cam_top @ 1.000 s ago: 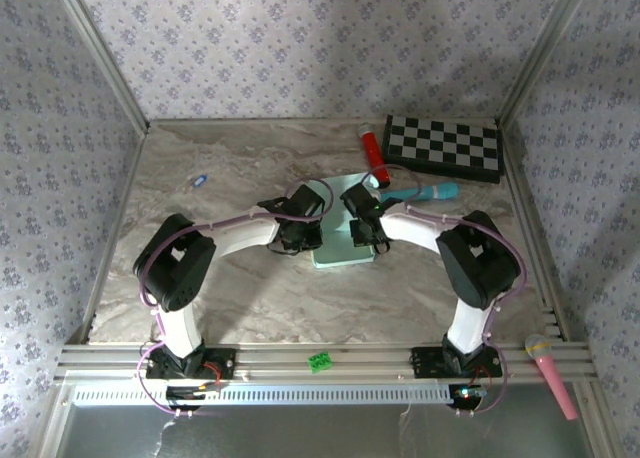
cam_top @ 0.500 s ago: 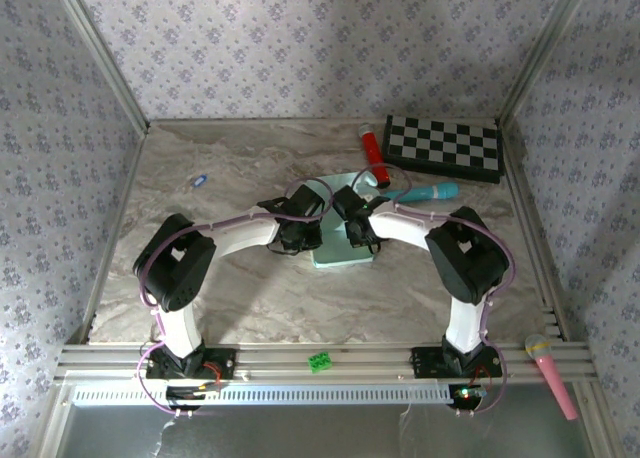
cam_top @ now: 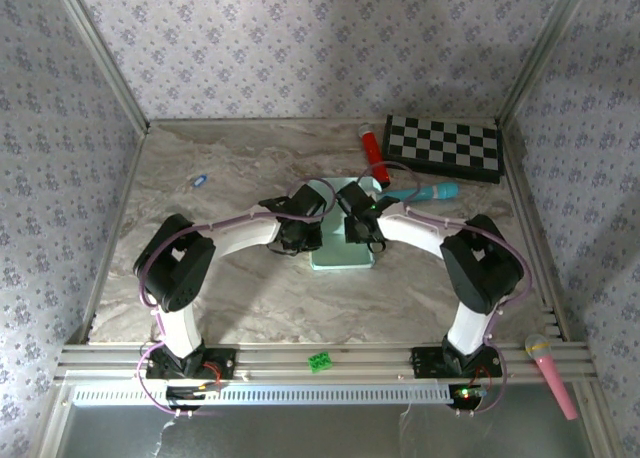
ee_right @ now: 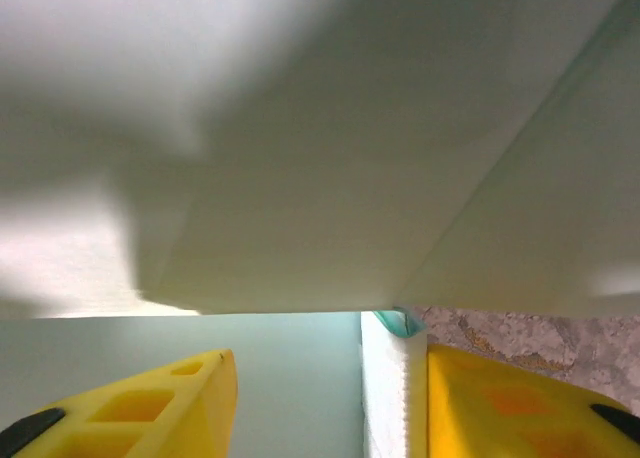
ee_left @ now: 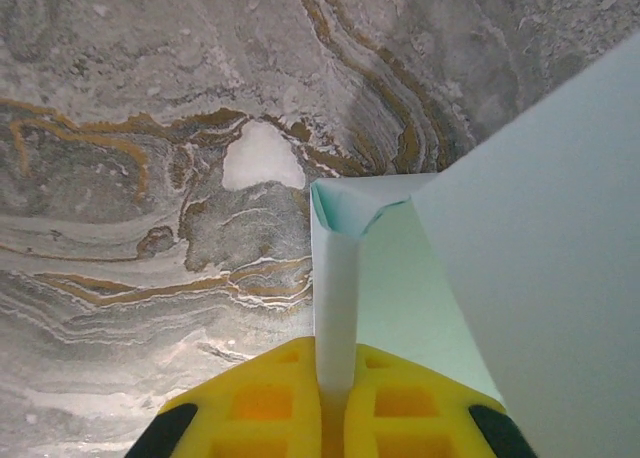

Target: Fold the paper box

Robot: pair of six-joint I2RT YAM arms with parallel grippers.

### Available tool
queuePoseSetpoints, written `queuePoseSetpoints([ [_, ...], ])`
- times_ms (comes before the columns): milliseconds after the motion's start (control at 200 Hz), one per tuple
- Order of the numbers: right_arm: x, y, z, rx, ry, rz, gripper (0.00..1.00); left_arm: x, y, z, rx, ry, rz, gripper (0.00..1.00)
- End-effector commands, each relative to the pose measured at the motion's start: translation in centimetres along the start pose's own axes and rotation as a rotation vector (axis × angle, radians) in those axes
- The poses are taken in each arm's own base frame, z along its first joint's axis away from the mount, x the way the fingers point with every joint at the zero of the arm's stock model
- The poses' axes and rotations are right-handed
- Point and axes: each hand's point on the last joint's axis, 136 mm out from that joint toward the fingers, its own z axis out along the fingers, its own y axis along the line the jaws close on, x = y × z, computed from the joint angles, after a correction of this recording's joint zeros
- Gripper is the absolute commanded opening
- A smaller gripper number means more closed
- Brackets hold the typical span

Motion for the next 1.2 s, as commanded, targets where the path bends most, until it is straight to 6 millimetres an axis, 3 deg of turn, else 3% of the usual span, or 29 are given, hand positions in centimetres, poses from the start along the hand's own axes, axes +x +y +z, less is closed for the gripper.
queuePoseSetpoints([
  [0,-0.1,0.3,-0.8,-0.042,-0.013,0.045,0.55,0.7,0.7,0.3,-0.065,0.034,0.064,0.06],
  [230,0.8,0.2,-1.3,-0.083,-0.006,0.077,0.55,0.4,1.4,0.4,-0.122,0.038,0.125,0.12],
  [465,2.6,-0.3,-0.3,-0.077,0.032,0.074,0.54,0.2,1.6,0.9,-0.139,0.037,0.148,0.21],
  [810,3.2,-0.3,0.5,-0.069,0.049,0.069,0.46,-0.6,1.1,1.1,-0.125,0.003,0.167,0.24],
  [1040,3.4,-0.2,0.8,-0.070,0.059,0.066,0.45,-0.9,0.9,1.4,-0.111,-0.015,0.166,0.32],
  [1194,3.5,-0.1,0.8,-0.071,0.063,0.061,0.44,-1.2,0.6,1.4,-0.098,-0.029,0.166,0.32],
])
